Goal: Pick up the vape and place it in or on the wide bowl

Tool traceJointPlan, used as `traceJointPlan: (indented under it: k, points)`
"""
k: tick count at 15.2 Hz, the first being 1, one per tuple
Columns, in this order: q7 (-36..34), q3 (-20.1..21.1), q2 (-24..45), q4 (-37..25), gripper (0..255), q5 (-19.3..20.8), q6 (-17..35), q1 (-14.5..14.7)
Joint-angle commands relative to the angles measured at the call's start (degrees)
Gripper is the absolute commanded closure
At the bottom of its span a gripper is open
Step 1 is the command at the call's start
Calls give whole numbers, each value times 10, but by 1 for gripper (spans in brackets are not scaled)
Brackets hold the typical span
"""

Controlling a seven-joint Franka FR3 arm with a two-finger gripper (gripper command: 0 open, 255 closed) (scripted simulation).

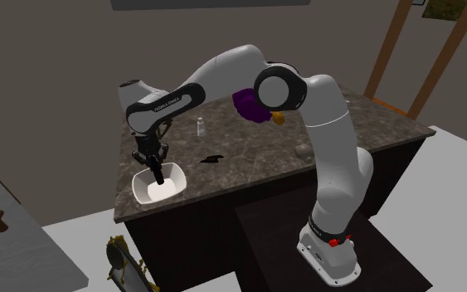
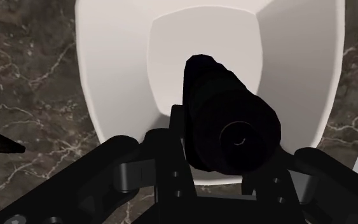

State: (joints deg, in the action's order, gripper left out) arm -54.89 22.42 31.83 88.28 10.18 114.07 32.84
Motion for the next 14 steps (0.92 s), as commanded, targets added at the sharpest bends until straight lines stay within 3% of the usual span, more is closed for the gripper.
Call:
traceJointPlan:
  k: [1,2,7,11,14]
  points:
    - [0,0,0,0,255,0,0,0]
    - [0,0,0,0,0,0,0,0]
    - [0,0,0,0,0,0,0,0]
    - [6,5,-17,-48,0,-8,-64,0]
    - [6,5,-17,-48,0,-9,-64,0]
